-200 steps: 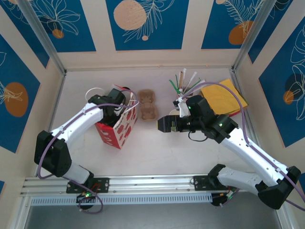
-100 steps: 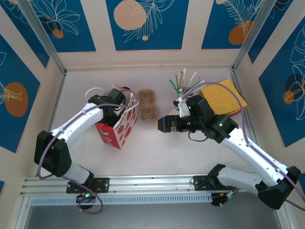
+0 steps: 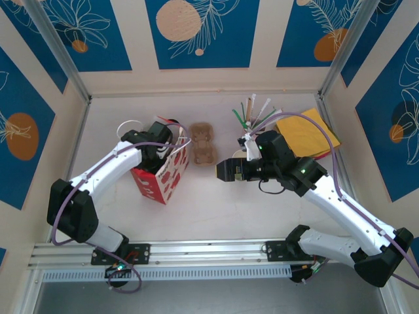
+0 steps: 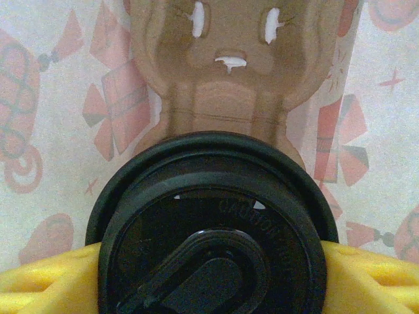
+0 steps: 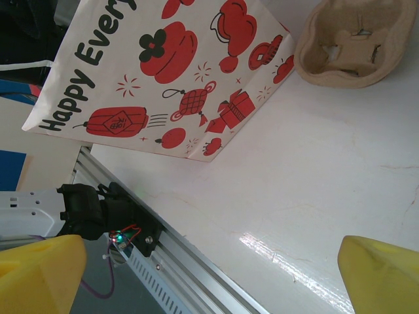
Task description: Pack the takeout coffee
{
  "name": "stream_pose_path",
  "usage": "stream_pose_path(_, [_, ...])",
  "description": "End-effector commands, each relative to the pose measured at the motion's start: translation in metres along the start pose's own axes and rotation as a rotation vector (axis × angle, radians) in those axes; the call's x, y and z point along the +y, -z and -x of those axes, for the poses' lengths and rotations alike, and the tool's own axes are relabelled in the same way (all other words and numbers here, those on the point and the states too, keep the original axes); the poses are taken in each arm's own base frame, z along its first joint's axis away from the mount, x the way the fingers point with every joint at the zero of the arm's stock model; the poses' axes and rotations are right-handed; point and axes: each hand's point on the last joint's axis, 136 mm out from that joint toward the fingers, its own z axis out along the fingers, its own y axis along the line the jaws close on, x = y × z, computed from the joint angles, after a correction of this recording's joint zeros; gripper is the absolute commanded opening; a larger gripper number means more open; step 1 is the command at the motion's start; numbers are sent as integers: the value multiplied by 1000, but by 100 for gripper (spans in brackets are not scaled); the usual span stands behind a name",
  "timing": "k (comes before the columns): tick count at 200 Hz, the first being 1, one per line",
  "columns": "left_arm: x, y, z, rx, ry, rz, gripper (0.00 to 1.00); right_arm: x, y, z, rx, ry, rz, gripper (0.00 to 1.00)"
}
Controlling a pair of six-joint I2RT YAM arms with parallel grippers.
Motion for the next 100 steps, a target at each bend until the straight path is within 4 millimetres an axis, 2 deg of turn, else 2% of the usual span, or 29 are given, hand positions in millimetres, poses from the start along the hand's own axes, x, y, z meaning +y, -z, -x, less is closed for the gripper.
stream_pose_path(1, [3,-61,-38,198,11,19,73,1,3,-2,-1,-10,8,99])
stream_pose_path(100, [4,-55,-39,190,16,22,75,0,2,-2,-1,-11,8,99])
